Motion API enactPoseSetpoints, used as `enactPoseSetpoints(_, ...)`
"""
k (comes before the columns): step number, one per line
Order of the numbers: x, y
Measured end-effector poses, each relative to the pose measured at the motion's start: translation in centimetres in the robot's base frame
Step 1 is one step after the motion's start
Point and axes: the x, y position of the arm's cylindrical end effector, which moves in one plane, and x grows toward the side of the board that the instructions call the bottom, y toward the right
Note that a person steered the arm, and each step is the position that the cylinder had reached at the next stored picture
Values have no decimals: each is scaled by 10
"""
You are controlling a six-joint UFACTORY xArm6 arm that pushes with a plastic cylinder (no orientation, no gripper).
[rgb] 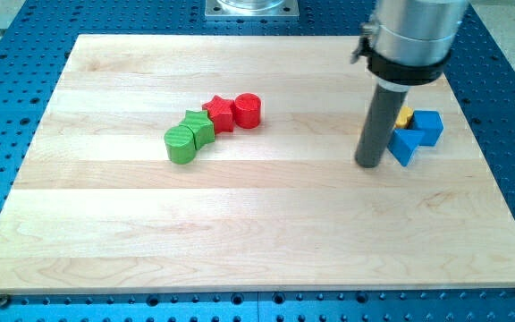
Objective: Separate the red circle from the red star
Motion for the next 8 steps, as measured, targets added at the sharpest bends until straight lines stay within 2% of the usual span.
enactPoseSetpoints(1, 16, 0)
enactPoseSetpoints(2, 60, -19)
enactPoseSetpoints(3, 72, -32)
enactPoseSetpoints(5, 72, -37)
enactPoseSetpoints(7, 44, -103)
enactPoseSetpoints(8, 43, -103)
